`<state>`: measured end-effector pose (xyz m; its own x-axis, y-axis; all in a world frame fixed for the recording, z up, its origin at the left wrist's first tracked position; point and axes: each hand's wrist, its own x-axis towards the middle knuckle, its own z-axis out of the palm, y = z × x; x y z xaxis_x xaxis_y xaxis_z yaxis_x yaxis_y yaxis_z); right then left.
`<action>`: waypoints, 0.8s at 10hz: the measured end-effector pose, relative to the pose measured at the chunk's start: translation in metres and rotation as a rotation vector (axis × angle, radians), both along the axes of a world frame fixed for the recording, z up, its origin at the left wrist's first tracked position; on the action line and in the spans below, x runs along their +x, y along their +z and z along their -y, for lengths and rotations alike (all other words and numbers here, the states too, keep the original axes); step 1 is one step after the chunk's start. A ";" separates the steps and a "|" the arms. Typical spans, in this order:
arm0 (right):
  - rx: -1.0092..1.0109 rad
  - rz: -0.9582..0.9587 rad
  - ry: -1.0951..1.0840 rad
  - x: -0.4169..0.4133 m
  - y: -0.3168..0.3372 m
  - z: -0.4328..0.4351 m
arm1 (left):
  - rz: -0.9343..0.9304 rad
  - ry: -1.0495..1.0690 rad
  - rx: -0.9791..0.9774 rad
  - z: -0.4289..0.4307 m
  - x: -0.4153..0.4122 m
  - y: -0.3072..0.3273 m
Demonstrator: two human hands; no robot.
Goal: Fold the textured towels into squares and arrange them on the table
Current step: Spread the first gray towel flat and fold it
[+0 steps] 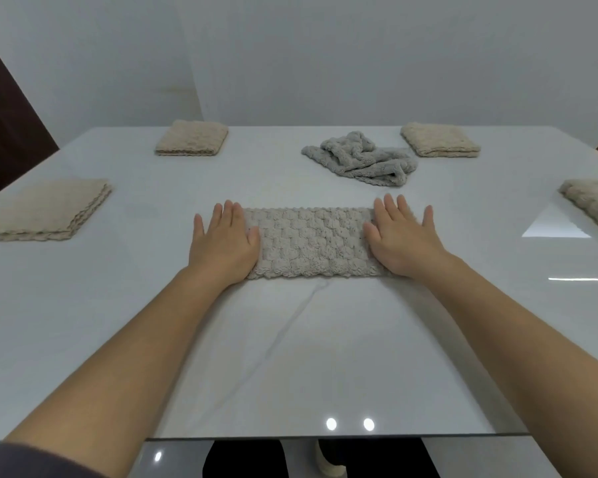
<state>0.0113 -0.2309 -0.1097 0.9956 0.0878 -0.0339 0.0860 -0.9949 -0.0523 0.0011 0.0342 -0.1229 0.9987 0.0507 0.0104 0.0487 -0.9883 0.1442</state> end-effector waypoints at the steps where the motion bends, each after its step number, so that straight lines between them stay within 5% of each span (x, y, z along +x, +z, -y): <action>1: 0.039 0.059 0.099 0.003 0.009 -0.031 | 0.130 0.102 -0.076 0.009 0.005 0.014; 4: 0.072 -0.005 0.208 0.004 -0.015 -0.076 | -0.114 0.291 -0.236 0.002 0.025 0.037; 6: 0.068 -0.018 0.209 0.006 -0.015 -0.077 | -0.292 0.326 -0.663 0.000 0.013 0.046; 8: 0.076 -0.053 0.214 0.002 -0.011 -0.092 | -0.232 0.345 -0.911 -0.015 0.003 0.047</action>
